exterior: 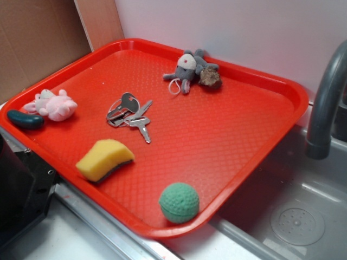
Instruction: Grab the rock.
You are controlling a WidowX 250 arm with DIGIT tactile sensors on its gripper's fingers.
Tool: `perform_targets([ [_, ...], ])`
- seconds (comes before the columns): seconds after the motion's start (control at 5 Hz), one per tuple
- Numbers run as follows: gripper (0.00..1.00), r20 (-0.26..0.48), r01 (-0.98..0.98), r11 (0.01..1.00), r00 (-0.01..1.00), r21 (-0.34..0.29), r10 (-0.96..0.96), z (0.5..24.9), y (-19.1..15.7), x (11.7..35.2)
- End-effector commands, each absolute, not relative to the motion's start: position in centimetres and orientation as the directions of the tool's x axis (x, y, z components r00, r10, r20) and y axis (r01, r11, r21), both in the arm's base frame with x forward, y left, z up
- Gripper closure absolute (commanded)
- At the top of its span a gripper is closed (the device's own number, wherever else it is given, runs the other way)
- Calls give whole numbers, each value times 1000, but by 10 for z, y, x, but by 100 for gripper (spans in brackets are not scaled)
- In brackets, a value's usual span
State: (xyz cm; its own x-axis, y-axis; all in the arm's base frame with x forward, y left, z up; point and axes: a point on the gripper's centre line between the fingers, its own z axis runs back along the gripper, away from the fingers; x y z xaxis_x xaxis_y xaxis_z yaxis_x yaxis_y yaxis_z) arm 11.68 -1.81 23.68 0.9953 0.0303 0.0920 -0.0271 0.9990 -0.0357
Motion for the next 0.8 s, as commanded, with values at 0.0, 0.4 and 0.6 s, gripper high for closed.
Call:
perform_targets([
  [0.0, 0, 92, -27, 999, 995, -36, 30, 237, -18, 117],
  [0.4, 0, 246, -260, 964, 932, -52, 265, 180, -38, 196],
  [0.6, 0, 289, -231, 972, 929, -38, 232, 174, -40, 212],
])
